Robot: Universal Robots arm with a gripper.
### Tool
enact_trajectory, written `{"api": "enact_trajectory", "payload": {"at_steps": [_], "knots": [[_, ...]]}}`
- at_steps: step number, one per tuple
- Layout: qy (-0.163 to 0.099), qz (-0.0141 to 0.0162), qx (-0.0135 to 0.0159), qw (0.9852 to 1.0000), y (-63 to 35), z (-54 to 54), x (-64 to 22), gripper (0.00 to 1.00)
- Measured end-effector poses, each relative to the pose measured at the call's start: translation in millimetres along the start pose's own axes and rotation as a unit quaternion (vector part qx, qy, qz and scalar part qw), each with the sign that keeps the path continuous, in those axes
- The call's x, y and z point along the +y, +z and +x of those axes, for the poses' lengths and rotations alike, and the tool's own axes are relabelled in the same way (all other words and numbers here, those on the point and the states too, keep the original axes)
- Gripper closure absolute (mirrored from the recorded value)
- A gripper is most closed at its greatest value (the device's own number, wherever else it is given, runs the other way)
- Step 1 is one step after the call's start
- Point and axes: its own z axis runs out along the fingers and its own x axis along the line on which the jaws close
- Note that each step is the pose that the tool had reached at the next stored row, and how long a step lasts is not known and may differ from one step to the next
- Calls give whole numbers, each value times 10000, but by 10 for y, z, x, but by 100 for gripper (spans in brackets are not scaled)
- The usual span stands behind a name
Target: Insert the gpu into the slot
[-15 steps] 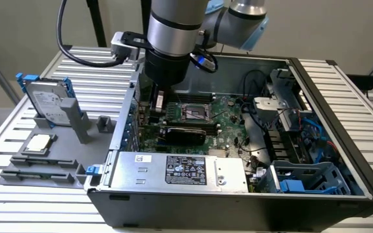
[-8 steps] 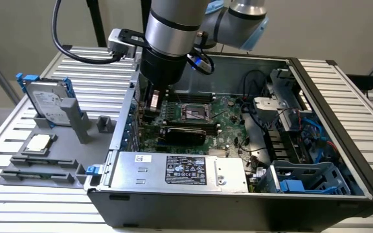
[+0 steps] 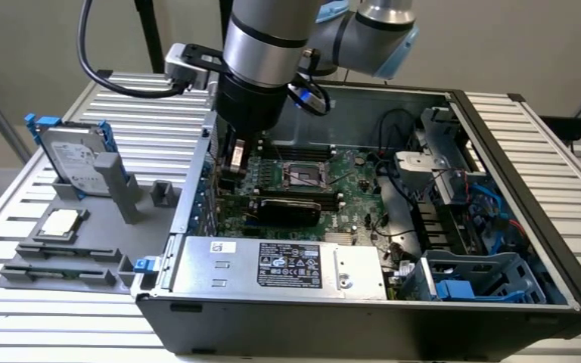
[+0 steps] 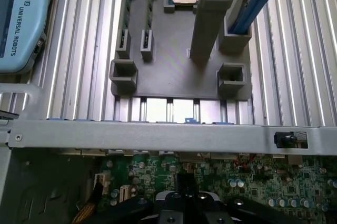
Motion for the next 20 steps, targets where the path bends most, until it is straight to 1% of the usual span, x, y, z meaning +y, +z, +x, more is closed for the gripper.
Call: {"api": "enact_trajectory", "payload": {"at_steps": [11,20], "knots": [[20,-18,-4,10000,30,-29,35,89],[48,-44,-11,10000,45,-59,57,89]]}}
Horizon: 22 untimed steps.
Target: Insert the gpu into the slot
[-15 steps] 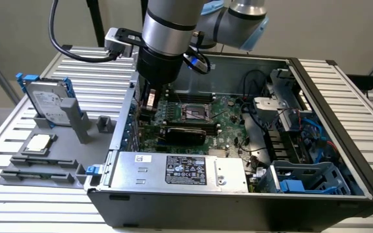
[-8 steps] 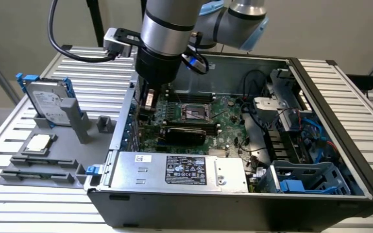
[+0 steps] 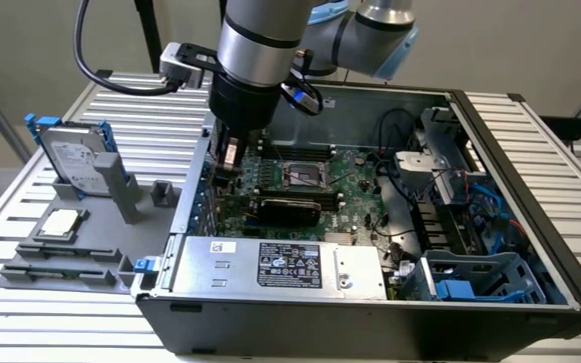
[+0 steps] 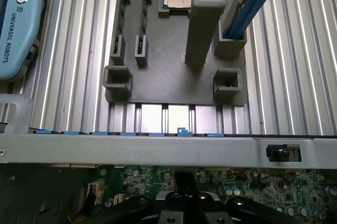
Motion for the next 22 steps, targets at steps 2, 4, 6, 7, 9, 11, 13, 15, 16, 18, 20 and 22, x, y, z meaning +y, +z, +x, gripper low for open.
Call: {"api": "enact_trajectory", "payload": {"at_steps": [2,4,6,7,9,11,13,15,16,18,20,22], "knots": [[6,-9,-2,10000,1,-6,2,89],[12,-20,-3,10000,1,-8,3,89],[16,-35,-4,10000,1,-9,4,89],[16,-44,-4,10000,1,-10,3,89],[17,-66,-3,10000,-2,-9,3,89],[19,-80,-3,10000,-3,-9,5,89],[21,-92,-3,10000,-4,-9,5,89],[22,-105,-4,9999,-7,-9,5,89],[24,-110,-4,9999,-8,-9,7,89],[27,-116,-4,9999,-9,-10,8,89],[26,-115,-4,9999,-8,-10,6,89],[26,-115,-5,9999,-8,-10,6,89]]}}
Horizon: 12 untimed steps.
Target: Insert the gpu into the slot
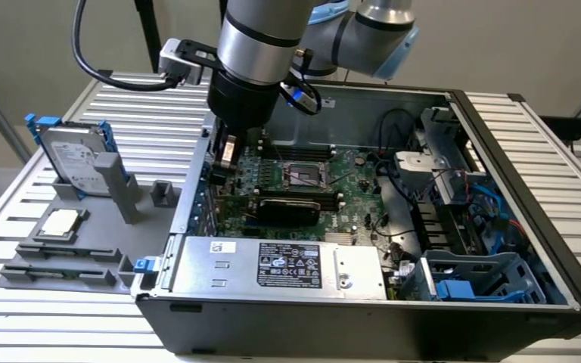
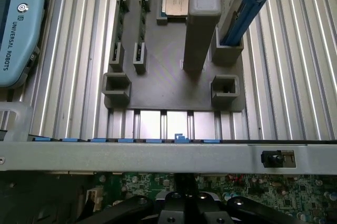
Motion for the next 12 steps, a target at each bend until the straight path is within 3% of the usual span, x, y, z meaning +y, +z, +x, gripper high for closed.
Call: {"api": "enact_trajectory", "payload": {"at_steps": [12], "knots": [[0,0,0,10000,3,0,-1,89]]}}
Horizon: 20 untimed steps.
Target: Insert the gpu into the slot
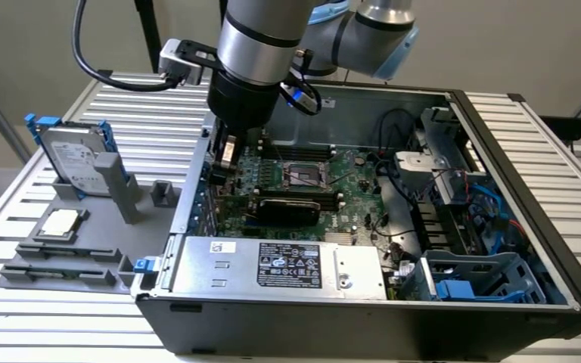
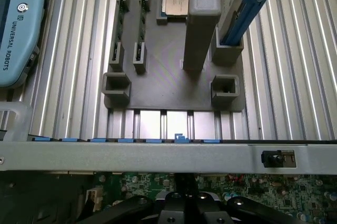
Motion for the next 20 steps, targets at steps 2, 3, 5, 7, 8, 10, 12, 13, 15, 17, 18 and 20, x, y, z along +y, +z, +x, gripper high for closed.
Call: {"api": "enact_trajectory", "payload": {"at_steps": [2,3,5,7,8,10,12,13,15,17,18,20], "knots": [[0,0,0,10000,0,0,0,89],[0,0,0,10000,0,0,0,89],[0,1,-2,10000,-4,0,-2,89],[0,0,-1,10000,-21,0,-8,89],[0,0,-1,10000,-33,0,-15,89],[0,0,0,10000,-68,0,-35,89],[0,4,0,10000,-99,0,-59,89],[-1,12,-1,10000,-111,0,-70,89],[-4,48,-3,10000,-126,0,-87,89],[-8,120,-7,9999,-132,0,-98,89],[-11,167,-10,9999,-134,0,-103,89],[-19,272,-17,9996,-137,1,-114,89]]}}
